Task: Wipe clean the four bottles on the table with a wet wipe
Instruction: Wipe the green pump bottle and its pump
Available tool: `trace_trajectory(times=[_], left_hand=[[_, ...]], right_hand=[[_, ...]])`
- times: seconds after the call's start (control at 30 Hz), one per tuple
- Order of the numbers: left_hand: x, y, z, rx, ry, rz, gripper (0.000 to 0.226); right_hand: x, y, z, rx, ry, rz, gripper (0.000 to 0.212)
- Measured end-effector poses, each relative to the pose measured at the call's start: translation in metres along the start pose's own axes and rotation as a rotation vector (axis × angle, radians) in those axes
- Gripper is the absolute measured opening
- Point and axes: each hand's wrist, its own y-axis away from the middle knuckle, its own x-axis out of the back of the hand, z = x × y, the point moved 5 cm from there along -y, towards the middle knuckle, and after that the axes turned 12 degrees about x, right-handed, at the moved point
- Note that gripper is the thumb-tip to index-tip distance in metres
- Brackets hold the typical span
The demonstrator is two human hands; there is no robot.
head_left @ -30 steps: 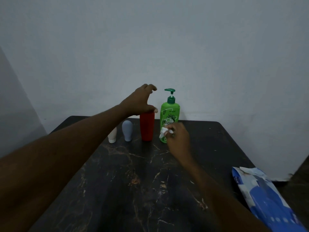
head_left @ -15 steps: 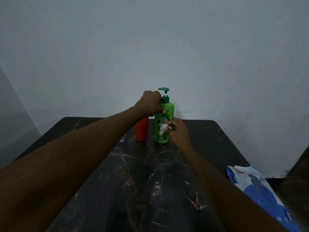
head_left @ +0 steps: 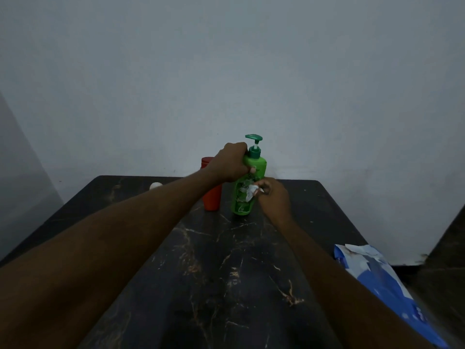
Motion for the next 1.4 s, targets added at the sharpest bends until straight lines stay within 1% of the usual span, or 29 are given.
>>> trace_trajectory(times=[0.07,0.2,0.27,0.3,0.37,0.43,0.53,0.6,0.67,0.77,0.8,0.93,1.0,1.07,1.13,1.2,1.27,1.4], left_hand=[[0.015,0.012,0.005,-0.01,0.038,0.039,0.042],[0.044,0.046,0.007,0.017,0.158,0.13,0.044],[0.047,0.069,-0.003,0.1,0.335,0.133,0.048],[0.046,0.082,-0.011,0.156,0.439,0.125,0.05],[0.038,0.111,-0.027,0.254,0.629,0.122,0.049],[0.026,0.144,-0.04,0.363,0.847,0.106,0.043],[-0.004,0.193,-0.057,0.527,1.072,0.073,0.04],[-0.026,0.222,-0.065,0.606,1.206,0.064,0.032],[-0.044,0.243,-0.072,0.665,1.307,0.078,0.025],[-0.06,0.266,-0.073,0.714,1.393,0.028,0.017],[-0.062,0.272,-0.072,0.719,1.423,0.004,0.018],[-0.063,0.283,-0.074,0.694,1.523,-0.118,0.038],[-0.062,0.285,-0.076,0.66,1.518,-0.207,0.045],[-0.062,0.286,-0.077,0.643,1.514,-0.293,0.047],[-0.064,0.289,-0.078,0.665,1.55,-0.343,0.046],[-0.067,0.29,-0.08,0.694,1.58,-0.35,0.047],[-0.072,0.29,-0.082,0.718,1.611,-0.324,0.047],[-0.08,0.29,-0.086,0.768,1.661,-0.254,0.041]], right_hand=[[0.013,0.003,-0.015,0.017,-0.013,0.006,0.004],[0.042,0.019,-0.046,0.048,-0.138,0.027,0.01],[0.059,0.037,-0.058,0.051,-0.166,0.029,0.009],[0.066,0.049,-0.062,0.024,-0.194,0.034,0.008],[0.079,0.081,-0.066,-0.091,-0.269,0.059,0.012],[0.085,0.117,-0.065,-0.248,-0.359,0.066,0.015],[0.08,0.165,-0.062,-0.499,-0.618,0.036,0.014],[0.074,0.185,-0.062,-0.586,-0.739,0.042,0.015],[0.07,0.197,-0.063,-0.62,-0.774,0.068,0.015],[0.065,0.209,-0.063,-0.662,-0.737,0.077,0.016],[0.065,0.211,-0.062,-0.663,-0.708,0.068,0.016],[0.068,0.213,-0.06,-0.666,-0.588,0.034,0.017],[0.071,0.211,-0.057,-0.684,-0.56,-0.001,0.017],[0.074,0.208,-0.054,-0.711,-0.527,-0.04,0.016],[0.077,0.203,-0.053,-0.704,-0.474,-0.085,0.015],[0.078,0.197,-0.053,-0.672,-0.411,-0.125,0.013],[0.078,0.192,-0.053,-0.615,-0.34,-0.152,0.01],[0.081,0.184,-0.055,-0.428,-0.148,-0.193,0.006]])
